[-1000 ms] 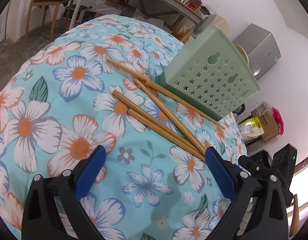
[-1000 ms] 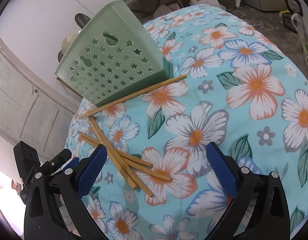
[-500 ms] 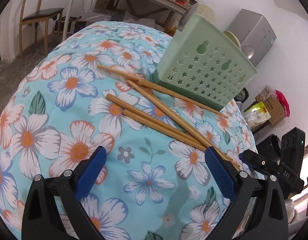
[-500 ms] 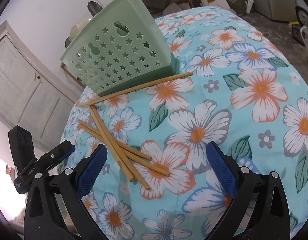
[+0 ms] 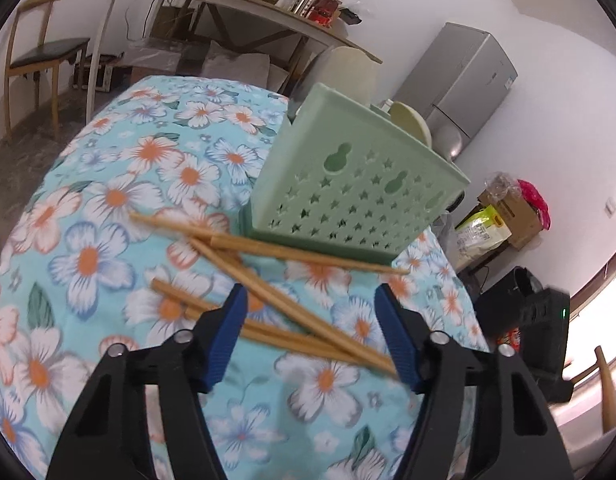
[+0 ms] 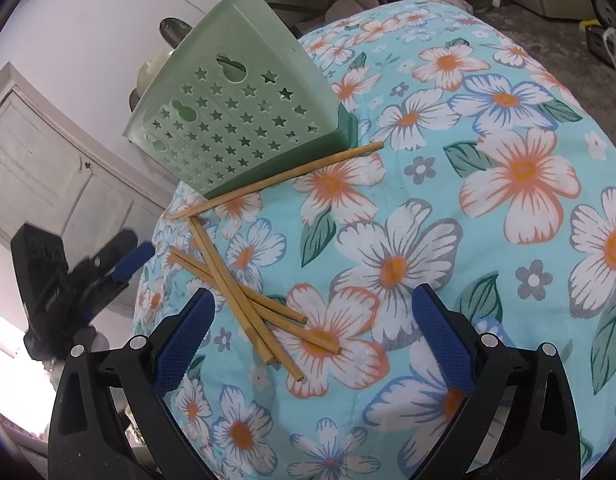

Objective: Organize utensils
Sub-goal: 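Lower the left tool toward the wooden chopsticks beside the basket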

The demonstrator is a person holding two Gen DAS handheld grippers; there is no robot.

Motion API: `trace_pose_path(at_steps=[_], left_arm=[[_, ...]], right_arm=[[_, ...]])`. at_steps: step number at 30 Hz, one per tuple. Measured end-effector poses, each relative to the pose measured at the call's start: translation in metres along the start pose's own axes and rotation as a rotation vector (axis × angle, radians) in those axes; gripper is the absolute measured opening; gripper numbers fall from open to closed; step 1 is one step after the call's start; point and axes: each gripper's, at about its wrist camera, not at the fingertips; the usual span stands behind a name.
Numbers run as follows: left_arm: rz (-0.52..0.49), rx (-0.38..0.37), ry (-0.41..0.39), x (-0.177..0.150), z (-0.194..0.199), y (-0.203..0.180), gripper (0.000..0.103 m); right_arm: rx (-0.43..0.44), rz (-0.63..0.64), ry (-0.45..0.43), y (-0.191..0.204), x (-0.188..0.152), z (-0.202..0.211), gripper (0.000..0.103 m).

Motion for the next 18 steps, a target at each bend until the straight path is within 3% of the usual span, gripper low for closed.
trace_pose_path(at_steps=[7, 11, 18], left_arm=[[0.181, 0.031, 0.130, 0.015, -0.033, 0.027, 0.036], [0.239, 0.050, 0.158, 0.015, -0.040, 0.039, 0.034], [0.242, 0.064, 0.153, 0.014, -0.039, 0.040, 0.034]], right_arm=[[-0.017, 0.026, -0.004, 0.003, -0.002, 0.001, 0.095], [-0.015, 0.031, -0.014, 0.005, -0.004, -0.001, 0.095], [-0.030, 0.037, -0.030, 0.007, -0.003, -0.004, 0.095]])
Point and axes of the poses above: each gripper's, at about its wrist camera, not at the fingertips, and z roughly against the way its jaws point, y to its left, x to its top, and after that the axes turned 5 degrees about -z, right-handed
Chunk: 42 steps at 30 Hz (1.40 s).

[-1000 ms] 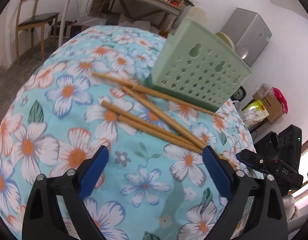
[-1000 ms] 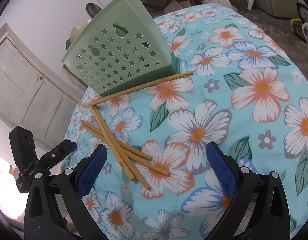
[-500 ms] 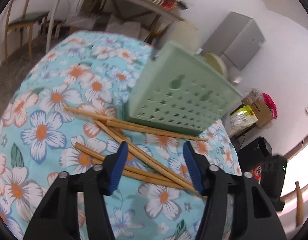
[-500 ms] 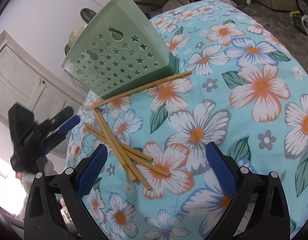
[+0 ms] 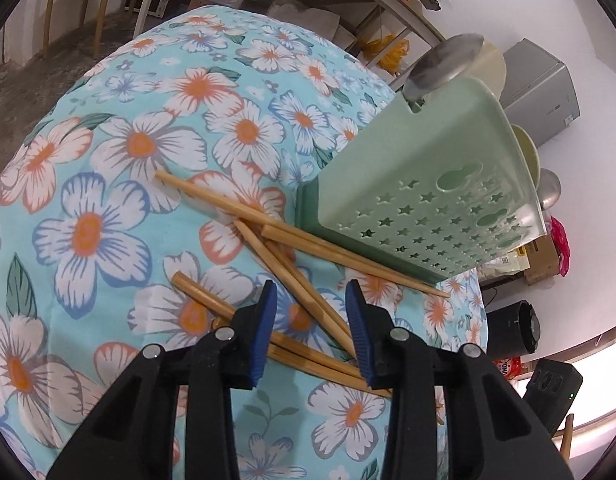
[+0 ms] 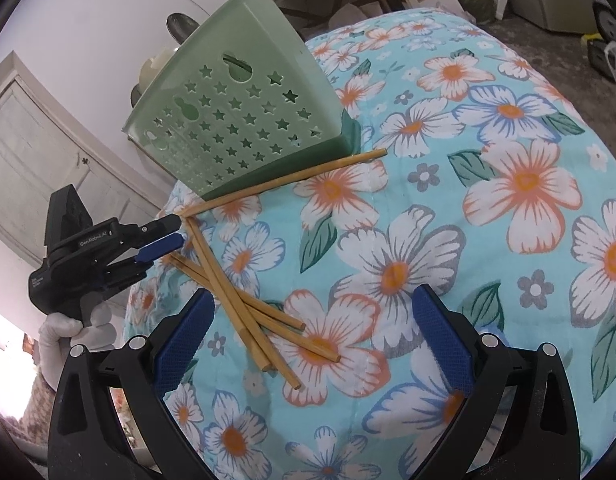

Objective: Organize utensils
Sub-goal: 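Lower the left tool toward the wooden chopsticks beside the basket, then close the left tool on a wooden chopstick while the right tool lowers toward the chopsticks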

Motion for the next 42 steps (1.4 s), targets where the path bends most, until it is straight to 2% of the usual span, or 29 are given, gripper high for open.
trace_pose_path(at_steps=[7, 18, 31, 38, 42], left_arm=[[0.002, 0.004, -0.001, -0.001, 0.000, -0.004, 0.034], [0.012, 0.017, -0.009, -0.001, 0.004, 0.001, 0.034], [0.011, 0.025, -0.010, -0.003, 0.007, 0.002, 0.034], [0.013, 0.025, -0.010, -0.003, 0.007, 0.003, 0.034], [0.012, 0.025, -0.010, -0.004, 0.008, 0.004, 0.034]], right_arm=[[-0.053, 0.020, -0.024, 0.010, -0.003, -0.008, 0.095], [-0.027, 0.038, 0.040, 0.007, 0.003, -0.012, 0.095], [-0.023, 0.041, 0.041, 0.007, 0.004, -0.011, 0.095], [-0.039, 0.079, 0.010, 0.011, 0.002, -0.012, 0.095], [-0.001, 0.045, -0.034, 0.005, 0.001, -0.010, 0.095]])
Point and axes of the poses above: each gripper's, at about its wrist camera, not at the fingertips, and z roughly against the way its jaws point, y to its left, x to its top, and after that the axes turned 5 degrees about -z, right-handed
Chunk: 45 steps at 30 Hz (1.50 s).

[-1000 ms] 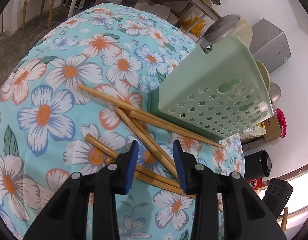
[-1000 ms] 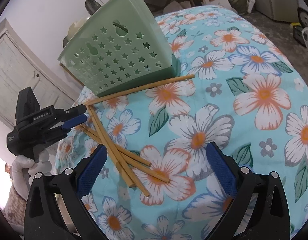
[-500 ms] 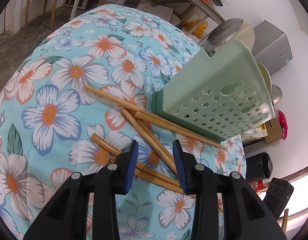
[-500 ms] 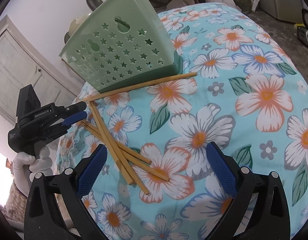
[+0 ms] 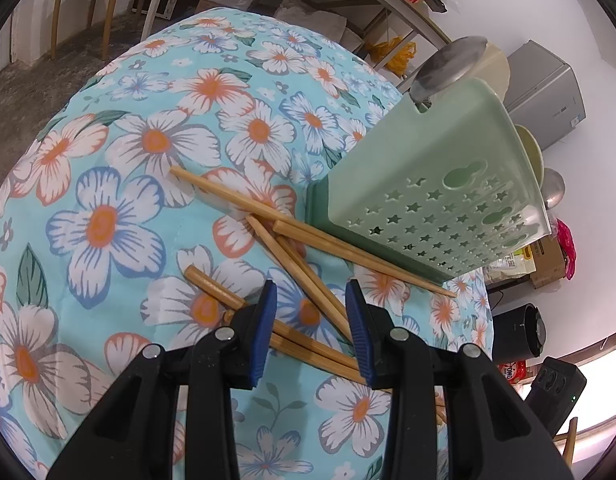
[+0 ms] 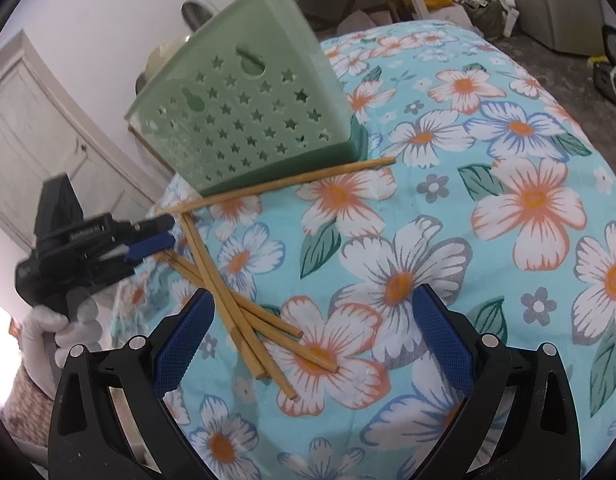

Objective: Organize utensils
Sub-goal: 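Close the left tool on a wooden chopstick while the right tool lowers toward the chopsticks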

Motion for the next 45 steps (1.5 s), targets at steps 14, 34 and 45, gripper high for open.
trace_pose_path(at_steps=[14, 34, 45], left_arm=[[0.003, 0.000, -0.001, 0.000, 0.000, 0.001, 0.034], [-0.007, -0.001, -0.007, -0.001, 0.004, -0.004, 0.034], [-0.026, -0.008, -0.032, -0.005, 0.015, -0.007, 0.034]], right_arm=[[0.066, -0.038, -0.004, -0.014, 0.009, 0.006, 0.095], [0.083, -0.034, 0.050, -0.013, 0.015, 0.004, 0.093], [0.005, -0.105, 0.044, -0.027, 0.015, 0.017, 0.054]])
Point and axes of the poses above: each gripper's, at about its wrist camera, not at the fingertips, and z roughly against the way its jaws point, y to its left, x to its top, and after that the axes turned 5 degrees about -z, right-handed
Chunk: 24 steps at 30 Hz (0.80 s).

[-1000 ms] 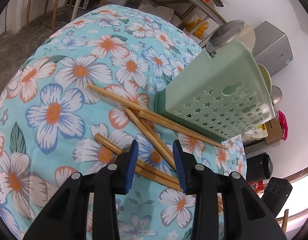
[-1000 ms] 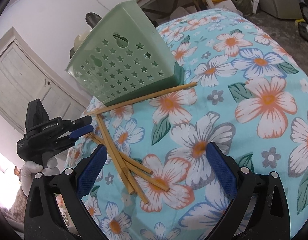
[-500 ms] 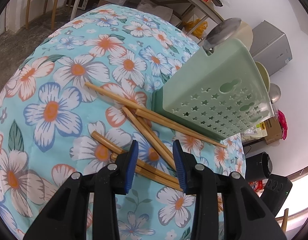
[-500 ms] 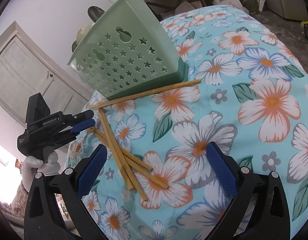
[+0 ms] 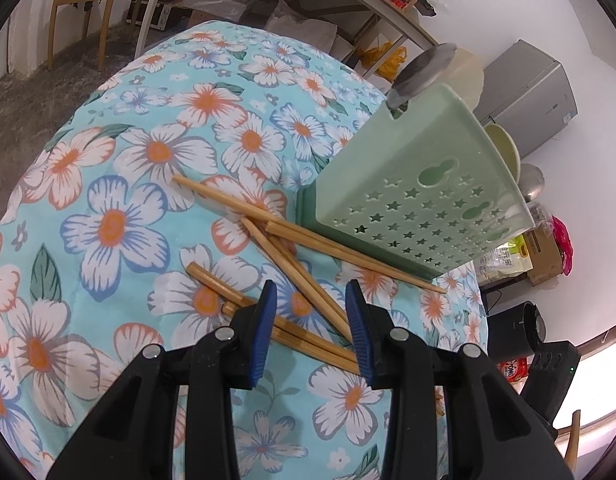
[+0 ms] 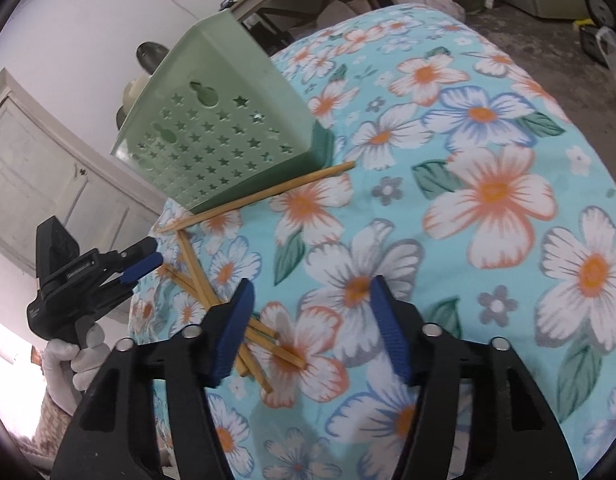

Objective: Organize utensils
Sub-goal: 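Close the left tool on a wooden chopstick while the right tool lowers toward the chopsticks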

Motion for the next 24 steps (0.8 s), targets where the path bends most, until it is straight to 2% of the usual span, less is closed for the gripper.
trace_pose_path(at_steps=[5, 10, 15, 24], left_arm=[[-0.005, -0.007, -0.015, -0.004, 0.008, 0.000, 0.034], [-0.028, -0.028, -0.015, -0.010, 0.014, 0.001, 0.034], [-0.031, -0.037, -0.013, -0.006, 0.009, -0.001, 0.034], [0.124, -0.092, 0.059, 0.009, -0.022, 0.017, 0.034]], right_arm=[[-0.064, 0.051, -0.034, 0.005, -0.004, 0.011, 0.048], [-0.118, 0.135, -0.062, 0.018, -0.009, 0.017, 0.047], [-0.135, 0.165, -0.066, 0.024, -0.014, 0.015, 0.047], [-0.133, 0.170, -0.054, 0.026, -0.016, 0.013, 0.047]])
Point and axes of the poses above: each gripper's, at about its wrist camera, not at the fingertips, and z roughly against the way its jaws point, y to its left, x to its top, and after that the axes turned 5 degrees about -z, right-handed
